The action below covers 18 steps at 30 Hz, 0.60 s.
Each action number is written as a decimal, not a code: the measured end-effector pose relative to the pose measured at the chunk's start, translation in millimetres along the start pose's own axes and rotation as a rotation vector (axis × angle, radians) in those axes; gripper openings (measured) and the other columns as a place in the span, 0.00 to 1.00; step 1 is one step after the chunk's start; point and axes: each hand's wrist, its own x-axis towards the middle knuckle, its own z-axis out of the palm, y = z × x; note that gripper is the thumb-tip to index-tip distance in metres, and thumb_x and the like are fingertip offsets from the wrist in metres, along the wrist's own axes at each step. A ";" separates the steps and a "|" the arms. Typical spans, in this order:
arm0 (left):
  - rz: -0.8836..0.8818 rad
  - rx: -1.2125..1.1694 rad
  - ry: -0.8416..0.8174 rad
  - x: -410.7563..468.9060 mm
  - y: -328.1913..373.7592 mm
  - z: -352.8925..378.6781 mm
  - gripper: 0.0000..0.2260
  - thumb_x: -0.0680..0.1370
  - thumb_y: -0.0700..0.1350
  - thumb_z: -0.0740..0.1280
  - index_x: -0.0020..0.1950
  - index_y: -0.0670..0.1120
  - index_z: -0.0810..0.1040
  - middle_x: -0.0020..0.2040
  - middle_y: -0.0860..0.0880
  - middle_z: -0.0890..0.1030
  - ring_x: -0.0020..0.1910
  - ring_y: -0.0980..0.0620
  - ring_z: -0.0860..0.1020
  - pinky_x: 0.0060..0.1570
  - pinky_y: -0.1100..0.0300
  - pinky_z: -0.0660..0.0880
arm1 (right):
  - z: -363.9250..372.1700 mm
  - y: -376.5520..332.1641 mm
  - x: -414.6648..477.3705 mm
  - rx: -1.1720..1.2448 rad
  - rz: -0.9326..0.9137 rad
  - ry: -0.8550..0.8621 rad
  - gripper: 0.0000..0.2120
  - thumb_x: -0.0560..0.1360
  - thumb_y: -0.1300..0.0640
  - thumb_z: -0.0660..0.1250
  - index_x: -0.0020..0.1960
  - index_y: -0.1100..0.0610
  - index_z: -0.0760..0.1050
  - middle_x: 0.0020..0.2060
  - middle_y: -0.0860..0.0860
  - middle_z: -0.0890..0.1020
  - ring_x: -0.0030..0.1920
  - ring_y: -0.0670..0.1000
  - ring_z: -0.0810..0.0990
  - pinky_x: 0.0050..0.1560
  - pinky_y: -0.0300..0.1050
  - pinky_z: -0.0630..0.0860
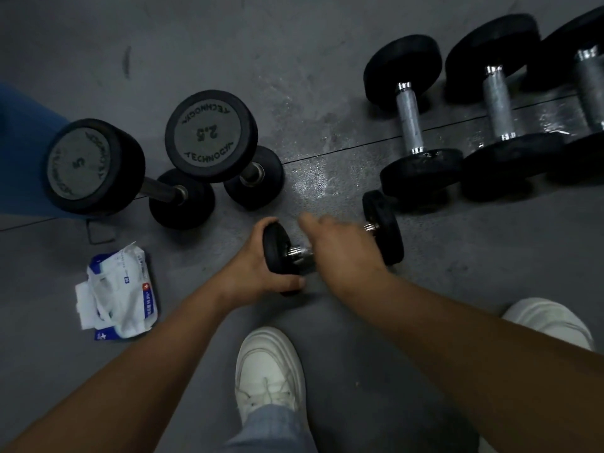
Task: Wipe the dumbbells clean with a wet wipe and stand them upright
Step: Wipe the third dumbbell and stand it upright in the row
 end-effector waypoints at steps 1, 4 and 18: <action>0.000 -0.021 -0.012 1.8 0.3 -1.6 0.51 0.57 0.47 0.84 0.71 0.53 0.56 0.61 0.50 0.72 0.53 0.67 0.75 0.50 0.73 0.71 | -1.0 -7.3 -2.1 0.009 -0.099 -0.035 0.14 0.77 0.54 0.63 0.61 0.50 0.67 0.54 0.53 0.77 0.52 0.59 0.79 0.44 0.48 0.66; -0.001 -0.010 0.001 0.4 0.7 -2.5 0.53 0.57 0.47 0.85 0.73 0.51 0.56 0.63 0.50 0.71 0.57 0.68 0.74 0.55 0.71 0.72 | -4.6 0.4 -1.4 0.012 -0.116 0.001 0.12 0.76 0.53 0.64 0.59 0.52 0.74 0.56 0.53 0.75 0.54 0.58 0.77 0.48 0.47 0.69; 0.119 0.380 -0.054 -68.5 -11.7 35.0 0.57 0.59 0.57 0.83 0.79 0.54 0.52 0.77 0.57 0.54 0.73 0.62 0.58 0.70 0.70 0.58 | 22.7 -6.8 -77.0 -0.029 0.066 -0.207 0.26 0.75 0.50 0.63 0.71 0.56 0.66 0.67 0.53 0.69 0.66 0.55 0.69 0.70 0.50 0.60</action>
